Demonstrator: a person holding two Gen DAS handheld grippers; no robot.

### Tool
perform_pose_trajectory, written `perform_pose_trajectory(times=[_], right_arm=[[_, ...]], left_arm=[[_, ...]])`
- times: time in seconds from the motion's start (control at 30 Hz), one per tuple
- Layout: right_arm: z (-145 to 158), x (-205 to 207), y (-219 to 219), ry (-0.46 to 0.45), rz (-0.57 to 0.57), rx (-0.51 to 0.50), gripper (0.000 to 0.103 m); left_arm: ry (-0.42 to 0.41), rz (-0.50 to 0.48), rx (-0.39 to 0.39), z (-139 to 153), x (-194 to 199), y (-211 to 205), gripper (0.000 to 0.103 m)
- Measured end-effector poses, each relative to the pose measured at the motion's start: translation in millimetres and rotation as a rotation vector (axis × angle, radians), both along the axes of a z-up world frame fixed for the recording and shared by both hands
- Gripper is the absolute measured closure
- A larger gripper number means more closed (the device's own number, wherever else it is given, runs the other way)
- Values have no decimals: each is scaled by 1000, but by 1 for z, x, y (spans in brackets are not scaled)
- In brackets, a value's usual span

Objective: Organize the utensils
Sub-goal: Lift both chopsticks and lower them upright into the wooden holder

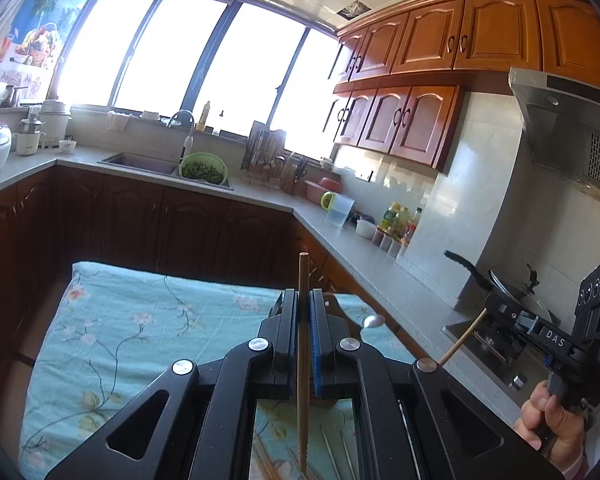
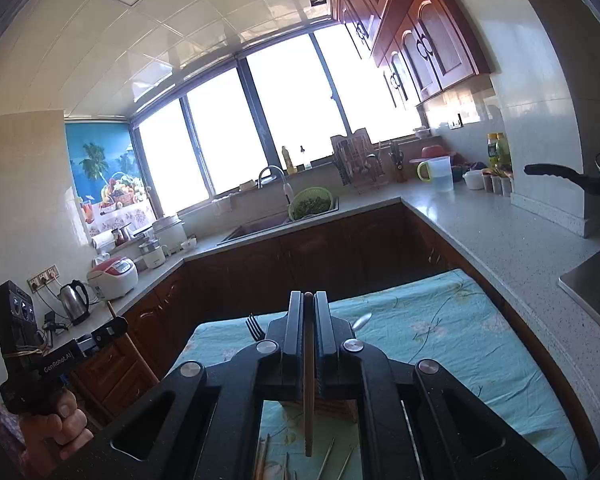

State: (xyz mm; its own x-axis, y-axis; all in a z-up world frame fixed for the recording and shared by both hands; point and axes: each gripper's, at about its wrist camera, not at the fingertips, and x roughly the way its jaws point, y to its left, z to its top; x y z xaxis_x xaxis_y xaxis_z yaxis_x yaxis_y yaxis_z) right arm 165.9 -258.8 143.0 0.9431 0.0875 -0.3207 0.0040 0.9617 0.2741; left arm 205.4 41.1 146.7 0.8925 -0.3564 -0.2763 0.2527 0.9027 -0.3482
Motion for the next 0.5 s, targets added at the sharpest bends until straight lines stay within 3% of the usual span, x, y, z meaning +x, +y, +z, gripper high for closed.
perform_pose_trajectory(times=[0.27, 0.5], right_arm=[[30, 40, -13, -84, -53, 1, 99], [19, 78, -23, -91, -86, 7, 99]], left_arm=[[-107, 61, -10, 13, 45, -14, 100], [-141, 130, -14, -17, 95, -32, 99]])
